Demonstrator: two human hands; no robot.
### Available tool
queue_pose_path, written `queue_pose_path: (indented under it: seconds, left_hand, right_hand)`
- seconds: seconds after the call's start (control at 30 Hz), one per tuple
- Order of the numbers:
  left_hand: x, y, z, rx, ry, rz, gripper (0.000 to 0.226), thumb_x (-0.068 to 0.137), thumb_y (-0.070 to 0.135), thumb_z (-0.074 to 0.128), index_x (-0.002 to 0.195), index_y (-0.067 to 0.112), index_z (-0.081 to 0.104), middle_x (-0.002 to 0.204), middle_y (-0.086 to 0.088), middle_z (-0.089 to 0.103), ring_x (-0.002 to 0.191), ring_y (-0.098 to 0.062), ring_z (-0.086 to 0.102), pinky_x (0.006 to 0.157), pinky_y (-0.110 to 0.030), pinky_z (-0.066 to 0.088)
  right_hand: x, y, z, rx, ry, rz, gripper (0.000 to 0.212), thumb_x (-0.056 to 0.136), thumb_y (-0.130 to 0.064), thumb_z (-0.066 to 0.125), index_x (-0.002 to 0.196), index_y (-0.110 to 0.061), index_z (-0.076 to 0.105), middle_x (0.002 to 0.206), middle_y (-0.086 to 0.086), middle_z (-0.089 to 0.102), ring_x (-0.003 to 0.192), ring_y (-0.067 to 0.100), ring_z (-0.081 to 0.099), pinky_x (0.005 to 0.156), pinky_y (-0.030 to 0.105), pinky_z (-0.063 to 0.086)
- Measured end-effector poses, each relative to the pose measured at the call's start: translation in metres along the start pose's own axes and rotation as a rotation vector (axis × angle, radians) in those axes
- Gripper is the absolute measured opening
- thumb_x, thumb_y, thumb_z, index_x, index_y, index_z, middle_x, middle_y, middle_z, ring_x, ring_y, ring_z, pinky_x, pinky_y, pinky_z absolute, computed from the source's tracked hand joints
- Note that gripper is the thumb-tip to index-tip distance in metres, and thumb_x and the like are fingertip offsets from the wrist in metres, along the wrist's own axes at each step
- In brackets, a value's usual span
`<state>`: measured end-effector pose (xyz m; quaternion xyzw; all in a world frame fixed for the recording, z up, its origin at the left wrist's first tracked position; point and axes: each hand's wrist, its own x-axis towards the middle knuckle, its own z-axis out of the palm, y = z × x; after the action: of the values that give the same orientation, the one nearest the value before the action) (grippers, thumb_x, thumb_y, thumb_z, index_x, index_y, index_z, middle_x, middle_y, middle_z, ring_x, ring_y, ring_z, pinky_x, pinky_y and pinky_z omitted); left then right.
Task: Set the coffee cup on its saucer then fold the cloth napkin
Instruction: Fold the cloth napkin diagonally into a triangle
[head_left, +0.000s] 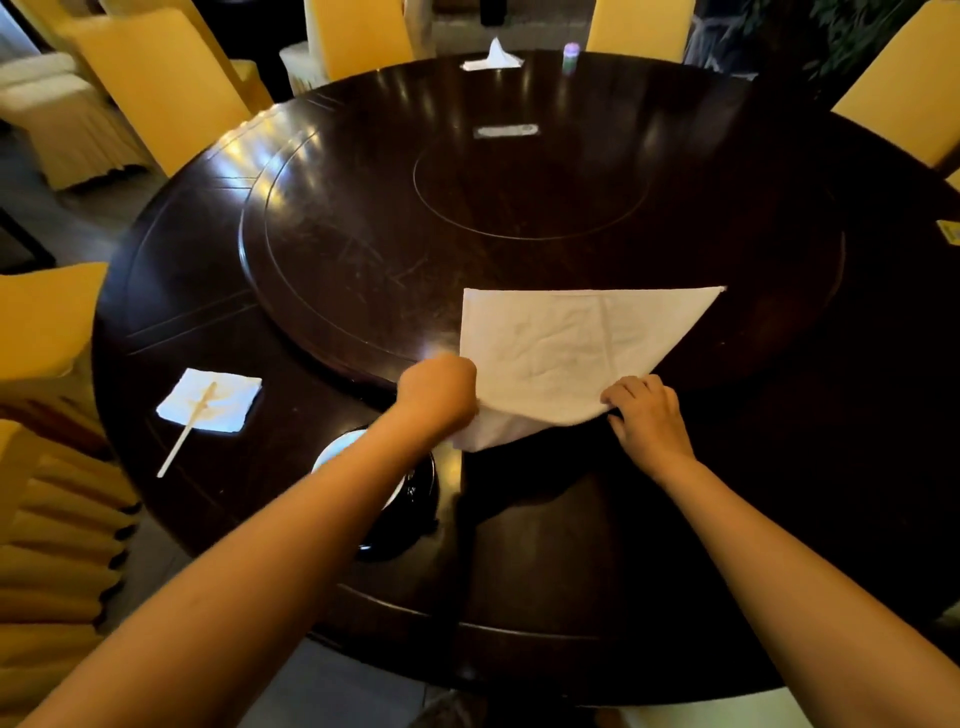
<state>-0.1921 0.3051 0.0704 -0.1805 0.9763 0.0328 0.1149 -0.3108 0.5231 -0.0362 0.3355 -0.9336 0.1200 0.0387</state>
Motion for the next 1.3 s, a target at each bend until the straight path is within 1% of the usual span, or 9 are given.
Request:
queue_pose_path:
  seconds: [0.17, 0.33, 0.5, 0.63, 0.8, 0.9, 1.03, 1.17, 1.3]
  left_hand:
    - [0.048, -0.042, -0.037, -0.433, -0.185, 0.043, 0.013, 0.08, 0.011, 0.065, 0.091, 0.012, 0.072, 0.087, -0.006, 0.066, 0.076, -0.016, 0.058, 0.065, -0.025, 0.049]
    - [0.106, -0.067, -0.031, -0.776, -0.008, -0.055, 0.013, 0.079, 0.004, 0.065, 0.091, 0.008, 0.07, 0.088, -0.009, 0.065, 0.079, -0.015, 0.059, 0.066, -0.022, 0.049]
    - [0.156, -0.068, -0.017, -0.892, 0.049, -0.053, 0.023, 0.079, 0.005, 0.066, 0.102, 0.009, 0.066, 0.104, -0.011, 0.066, 0.091, -0.02, 0.061, 0.078, -0.028, 0.049]
    - [0.187, -0.062, -0.002, -0.864, 0.061, -0.062, 0.026, 0.082, 0.005, 0.064, 0.107, 0.01, 0.064, 0.111, -0.011, 0.063, 0.092, -0.016, 0.055, 0.08, -0.026, 0.046]
    - [0.212, -0.056, 0.018, -0.71, 0.044, -0.023, 0.034, 0.082, 0.003, 0.063, 0.116, 0.009, 0.061, 0.121, -0.013, 0.062, 0.108, -0.026, 0.057, 0.089, -0.028, 0.044]
    - [0.218, -0.054, 0.027, -0.536, 0.062, 0.036, 0.034, 0.084, 0.006, 0.062, 0.117, 0.011, 0.061, 0.123, -0.014, 0.055, 0.109, -0.031, 0.053, 0.091, -0.033, 0.043]
    - [0.22, -0.053, 0.028, -0.382, 0.07, 0.103, 0.028, 0.086, 0.01, 0.06, 0.113, 0.012, 0.06, 0.119, -0.014, 0.052, 0.104, -0.032, 0.052, 0.089, -0.037, 0.044]
    - [0.216, -0.049, 0.025, -0.26, 0.007, 0.137, 0.024, 0.087, 0.011, 0.056, 0.111, 0.007, 0.061, 0.115, -0.016, 0.056, 0.098, -0.032, 0.055, 0.085, -0.038, 0.047]
    - [0.201, -0.043, 0.03, -0.23, -0.051, 0.173, 0.022, 0.089, 0.017, 0.055, 0.108, 0.008, 0.061, 0.113, -0.016, 0.052, 0.095, -0.03, 0.051, 0.087, -0.038, 0.044]
  right_hand:
    - [0.016, 0.007, -0.004, 0.068, -0.045, 0.072, 0.009, 0.083, -0.015, 0.061, 0.091, -0.013, 0.065, 0.1, 0.007, 0.063, 0.099, 0.03, 0.048, 0.082, 0.037, 0.035]
    - [0.027, 0.014, -0.011, 0.194, -0.169, 0.217, 0.011, 0.084, -0.027, 0.063, 0.089, -0.018, 0.068, 0.094, 0.004, 0.06, 0.1, 0.029, 0.045, 0.079, 0.034, 0.033]
    - [0.034, 0.016, -0.017, 0.278, -0.304, 0.331, 0.011, 0.084, -0.031, 0.063, 0.088, -0.021, 0.068, 0.092, 0.002, 0.055, 0.102, 0.026, 0.043, 0.089, 0.038, 0.037]
    - [0.037, 0.013, -0.018, 0.34, -0.358, 0.425, 0.011, 0.085, -0.028, 0.062, 0.089, -0.02, 0.067, 0.09, -0.001, 0.054, 0.103, 0.024, 0.042, 0.095, 0.042, 0.04]
    - [0.033, 0.007, -0.012, 0.38, -0.301, 0.494, 0.009, 0.084, -0.026, 0.062, 0.084, -0.018, 0.066, 0.081, 0.001, 0.061, 0.094, 0.025, 0.05, 0.087, 0.04, 0.045]
    - [0.029, 0.007, -0.009, 0.426, -0.251, 0.548, 0.008, 0.082, -0.026, 0.065, 0.078, -0.02, 0.062, 0.074, 0.001, 0.061, 0.082, 0.023, 0.057, 0.075, 0.036, 0.048]
    - [0.026, 0.004, -0.007, 0.512, -0.203, 0.597, 0.014, 0.081, -0.026, 0.066, 0.072, -0.018, 0.059, 0.066, -0.002, 0.057, 0.064, 0.011, 0.054, 0.053, 0.022, 0.038]
    - [0.022, 0.01, -0.016, 0.569, -0.238, 0.633, 0.013, 0.082, -0.022, 0.065, 0.072, -0.018, 0.058, 0.072, 0.0, 0.059, 0.066, 0.013, 0.054, 0.055, 0.023, 0.04]
    - [0.0, 0.019, -0.028, 0.892, -0.26, 0.78, 0.014, 0.082, -0.008, 0.066, 0.071, -0.011, 0.059, 0.074, 0.009, 0.063, 0.066, 0.017, 0.059, 0.059, 0.024, 0.05]
